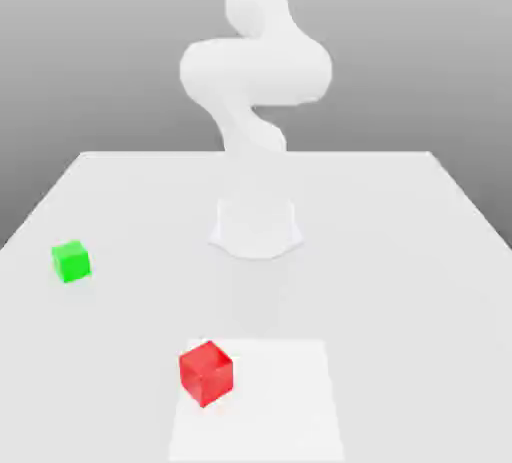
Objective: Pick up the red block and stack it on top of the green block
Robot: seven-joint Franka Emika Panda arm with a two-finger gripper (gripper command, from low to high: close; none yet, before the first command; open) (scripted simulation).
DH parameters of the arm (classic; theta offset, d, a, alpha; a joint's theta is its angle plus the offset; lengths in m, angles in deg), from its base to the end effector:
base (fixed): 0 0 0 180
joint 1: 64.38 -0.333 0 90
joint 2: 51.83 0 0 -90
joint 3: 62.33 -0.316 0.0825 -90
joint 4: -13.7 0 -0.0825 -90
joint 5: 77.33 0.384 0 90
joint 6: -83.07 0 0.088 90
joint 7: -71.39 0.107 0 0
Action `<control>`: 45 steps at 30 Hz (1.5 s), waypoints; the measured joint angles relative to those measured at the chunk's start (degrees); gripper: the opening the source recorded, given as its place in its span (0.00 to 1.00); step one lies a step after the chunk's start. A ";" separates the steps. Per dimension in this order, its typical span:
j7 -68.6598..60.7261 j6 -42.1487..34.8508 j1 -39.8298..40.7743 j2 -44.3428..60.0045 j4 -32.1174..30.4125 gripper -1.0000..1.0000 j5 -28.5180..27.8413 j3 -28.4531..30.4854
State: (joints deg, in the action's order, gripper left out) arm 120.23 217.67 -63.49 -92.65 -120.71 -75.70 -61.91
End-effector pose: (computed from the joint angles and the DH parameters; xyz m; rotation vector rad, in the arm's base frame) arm 0.3808 -0.0092 0.6614 -2.4227 1.1520 -0.9002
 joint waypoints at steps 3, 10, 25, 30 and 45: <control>4.25 3.75 1.03 6.83 -3.46 0.50 1.87 0.38; 14.65 11.90 3.79 21.59 -11.01 0.50 4.42 -0.27; 36.85 32.33 7.73 52.28 -20.94 0.50 -1.38 0.18; 36.80 35.28 7.88 55.71 -20.49 0.00 -1.20 -0.02; 25.97 22.36 18.70 38.72 -23.92 0.00 -5.21 6.04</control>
State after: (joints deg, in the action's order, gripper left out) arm 146.21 240.03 -44.79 -53.93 -144.64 -80.91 -55.87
